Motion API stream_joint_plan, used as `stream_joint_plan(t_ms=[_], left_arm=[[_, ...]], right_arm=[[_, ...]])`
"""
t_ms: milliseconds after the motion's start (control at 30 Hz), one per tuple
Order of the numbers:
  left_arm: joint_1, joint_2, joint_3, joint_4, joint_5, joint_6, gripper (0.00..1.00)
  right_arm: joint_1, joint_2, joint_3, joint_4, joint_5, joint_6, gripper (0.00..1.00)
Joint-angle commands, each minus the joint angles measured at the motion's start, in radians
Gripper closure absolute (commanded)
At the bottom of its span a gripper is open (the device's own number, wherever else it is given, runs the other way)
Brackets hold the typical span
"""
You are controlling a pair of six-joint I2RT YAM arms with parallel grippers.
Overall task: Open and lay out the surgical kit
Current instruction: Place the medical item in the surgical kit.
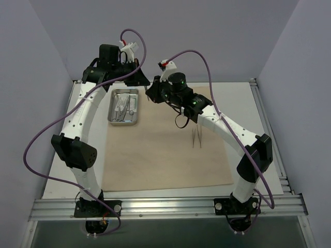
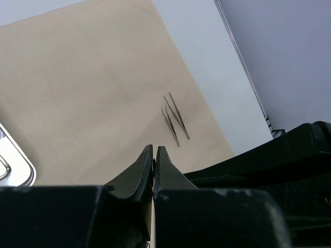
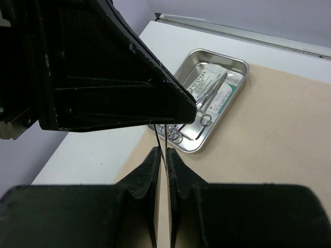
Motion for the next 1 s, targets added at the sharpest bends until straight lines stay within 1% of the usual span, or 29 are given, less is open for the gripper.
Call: stream_joint_plan(t_ms=[0,67,100,167,200,300,400,467,500,567,633,667,733,767,800,833,900,933,967], left_arm=[[-0.008,-0.004,-0.001,0.039,0.035,-0.010,0.98],[-0.008,-0.002,-0.001,0.039,0.036,-0.008,0.97],[-0.008,-0.002,-0.001,0.039,0.039,-0.005,0.89],[-0.008,-0.001,0.001,0.037,0.044,-0.002,0.67],[-0.008,-0.001,0.002,0.037,0.044,0.003,0.47],[-0.008,0.001,0.010,0.031,0.038,0.013,0.25],[-0.008,0.002,0.019,0.025,0.030,0.021,0.19],[-0.008,0.004,0.024,0.022,0.019,0.024,0.11],[-0.008,0.004,0.027,0.017,0.010,0.032,0.10],[-0.006,0.009,0.054,-0.006,-0.031,0.046,0.03],[-0.003,0.015,0.082,-0.029,-0.080,0.078,0.05],[0.000,0.016,0.114,-0.053,-0.134,0.091,0.06],[0.006,0.021,0.140,-0.076,-0.192,0.128,0.06],[0.011,0.021,0.156,-0.092,-0.221,0.139,0.06],[0.021,0.018,0.159,-0.095,-0.267,0.157,0.06],[0.029,0.016,0.159,-0.104,-0.287,0.165,0.06],[0.052,0.010,0.151,-0.109,-0.324,0.187,0.06],[0.060,0.009,0.147,-0.113,-0.332,0.191,0.06],[0.066,0.006,0.139,-0.113,-0.340,0.196,0.06]], right_arm=[[0.000,-0.008,0.000,0.071,0.006,0.011,1.00],[-0.001,-0.014,-0.005,0.074,0.013,0.010,1.00],[0.000,-0.016,-0.010,0.073,0.016,0.011,1.00],[0.000,-0.019,-0.013,0.071,0.025,0.011,1.00],[0.000,-0.019,-0.013,0.071,0.027,0.011,1.00],[-0.003,-0.020,-0.017,0.064,0.033,0.013,1.00],[-0.003,-0.025,-0.029,0.056,0.044,0.017,1.00],[-0.011,-0.029,-0.040,0.047,0.047,0.025,1.00],[-0.014,-0.029,-0.045,0.039,0.050,0.027,1.00],[-0.021,-0.034,-0.046,-0.011,0.061,0.028,1.00],[-0.044,-0.055,-0.066,-0.076,0.081,0.024,1.00],[-0.075,-0.071,-0.103,-0.093,0.082,0.030,1.00],[-0.118,-0.126,-0.157,-0.148,0.069,0.039,1.00],[-0.144,-0.149,-0.216,-0.166,0.056,0.044,1.00],[-0.199,-0.166,-0.244,-0.188,0.049,0.047,1.00],[-0.224,-0.204,-0.272,-0.240,0.050,0.044,1.00],[-0.271,-0.230,-0.351,-0.298,0.056,0.033,1.00],[-0.318,-0.250,-0.380,-0.340,0.050,0.028,1.00],[-0.333,-0.256,-0.407,-0.360,0.041,0.018,1.00]])
